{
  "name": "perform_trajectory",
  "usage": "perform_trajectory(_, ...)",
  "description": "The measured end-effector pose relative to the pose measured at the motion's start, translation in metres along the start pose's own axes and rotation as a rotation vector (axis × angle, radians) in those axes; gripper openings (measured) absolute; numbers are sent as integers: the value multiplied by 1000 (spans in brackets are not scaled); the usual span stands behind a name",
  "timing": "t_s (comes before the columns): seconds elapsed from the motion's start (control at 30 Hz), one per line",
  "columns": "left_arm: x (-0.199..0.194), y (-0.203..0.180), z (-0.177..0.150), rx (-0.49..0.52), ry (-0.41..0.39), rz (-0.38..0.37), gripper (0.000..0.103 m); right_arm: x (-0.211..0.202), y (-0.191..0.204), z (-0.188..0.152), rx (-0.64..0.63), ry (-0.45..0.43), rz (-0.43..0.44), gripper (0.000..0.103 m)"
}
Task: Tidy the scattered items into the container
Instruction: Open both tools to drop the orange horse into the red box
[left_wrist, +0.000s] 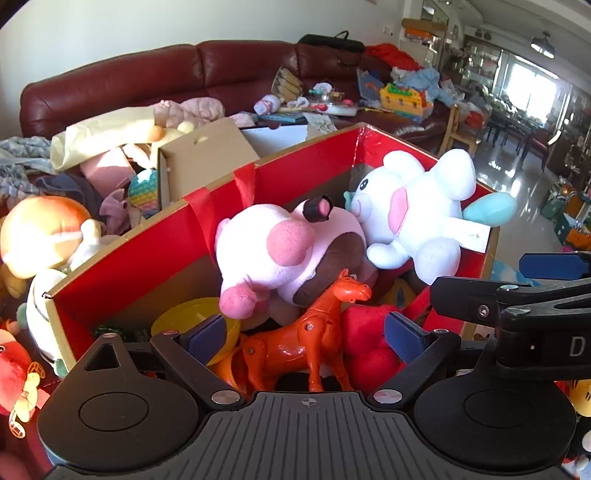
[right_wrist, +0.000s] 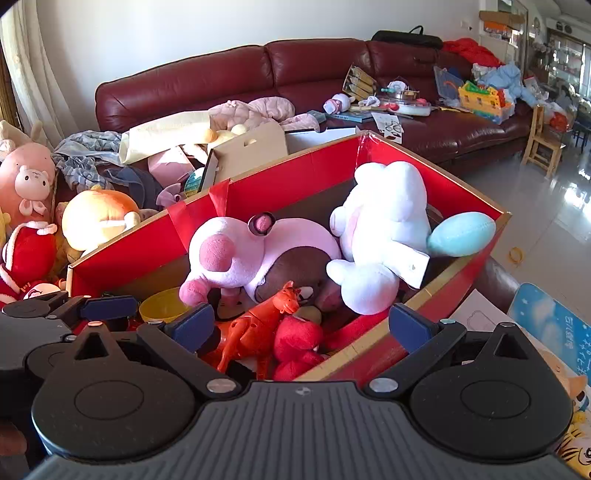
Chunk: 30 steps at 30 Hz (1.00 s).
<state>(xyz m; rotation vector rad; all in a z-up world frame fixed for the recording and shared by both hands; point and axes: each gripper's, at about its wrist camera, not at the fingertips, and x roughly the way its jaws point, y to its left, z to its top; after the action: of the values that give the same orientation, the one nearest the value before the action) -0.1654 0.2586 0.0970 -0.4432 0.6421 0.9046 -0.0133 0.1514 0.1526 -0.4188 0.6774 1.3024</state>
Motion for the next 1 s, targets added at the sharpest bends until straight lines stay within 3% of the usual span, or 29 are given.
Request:
perform_trajectory(0.37, 1, -12, 0, 54, -11, 7, 98, -9, -8, -5, 17, 14, 28, 101)
perform_trajectory(0.73, -20, -41, -1, 161, -100, -4, 98, -29, -32, -11, 79, -7, 0, 101)
perform_trajectory(1.0, -27, -78, -17, 267, -98, -57, 98, -44, -64, -40, 141, 2, -50, 101)
